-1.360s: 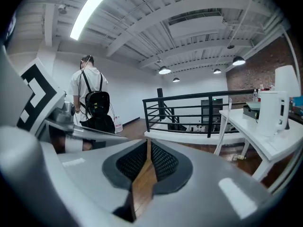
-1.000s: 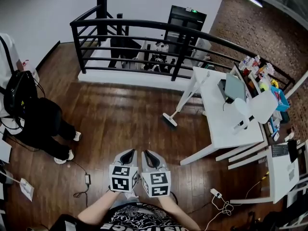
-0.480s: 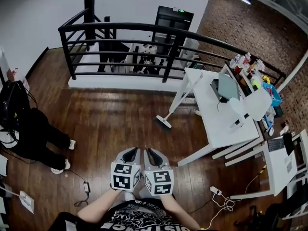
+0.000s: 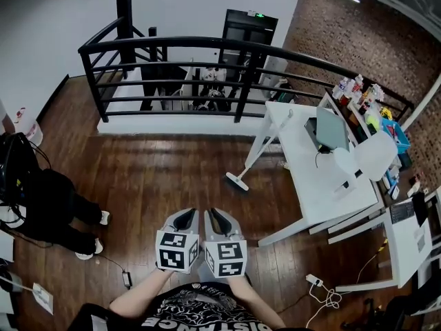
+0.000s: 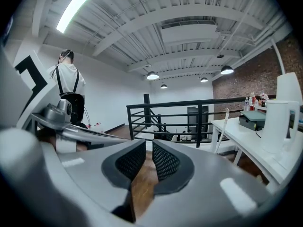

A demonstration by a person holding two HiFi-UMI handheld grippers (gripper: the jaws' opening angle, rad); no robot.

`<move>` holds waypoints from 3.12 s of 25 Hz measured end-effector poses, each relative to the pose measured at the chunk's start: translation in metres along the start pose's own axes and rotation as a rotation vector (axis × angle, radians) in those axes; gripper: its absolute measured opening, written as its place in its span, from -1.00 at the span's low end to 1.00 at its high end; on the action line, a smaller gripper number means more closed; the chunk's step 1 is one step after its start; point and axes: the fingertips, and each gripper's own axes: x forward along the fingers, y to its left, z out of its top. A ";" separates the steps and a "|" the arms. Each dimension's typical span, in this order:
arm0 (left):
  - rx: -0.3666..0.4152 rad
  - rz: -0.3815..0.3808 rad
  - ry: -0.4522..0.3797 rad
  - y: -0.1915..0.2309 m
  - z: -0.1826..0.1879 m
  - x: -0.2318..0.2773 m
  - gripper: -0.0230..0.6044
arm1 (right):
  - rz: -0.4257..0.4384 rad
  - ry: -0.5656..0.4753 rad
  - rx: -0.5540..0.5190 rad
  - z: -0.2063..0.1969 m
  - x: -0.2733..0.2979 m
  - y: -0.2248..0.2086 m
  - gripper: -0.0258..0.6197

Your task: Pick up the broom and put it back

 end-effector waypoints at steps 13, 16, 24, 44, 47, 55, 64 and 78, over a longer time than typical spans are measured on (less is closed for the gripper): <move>0.041 -0.013 0.035 -0.007 0.050 0.126 -0.91 | -0.044 -0.020 0.054 0.028 0.076 -0.114 -0.82; 0.055 -0.018 0.043 -0.016 0.061 0.154 -0.91 | -0.053 -0.027 0.065 0.036 0.087 -0.143 -0.82; 0.077 -0.036 0.040 -0.045 0.094 0.219 -0.91 | -0.088 -0.056 0.087 0.057 0.098 -0.219 -0.82; 0.136 -0.179 0.089 -0.077 0.126 0.347 -0.91 | -0.227 -0.039 0.121 0.061 0.151 -0.329 -0.82; 0.146 -0.212 0.101 -0.081 0.136 0.374 -0.91 | -0.258 -0.028 0.134 0.065 0.168 -0.352 -0.82; 0.170 -0.295 0.144 -0.082 0.159 0.434 -0.91 | -0.363 -0.028 0.198 0.071 0.203 -0.408 -0.78; 0.210 -0.404 0.183 -0.083 0.179 0.480 -0.91 | -0.522 0.001 0.268 0.066 0.243 -0.475 -0.68; 0.273 -0.552 0.196 -0.095 0.201 0.542 -0.91 | -0.697 0.002 0.372 0.041 0.276 -0.563 -0.52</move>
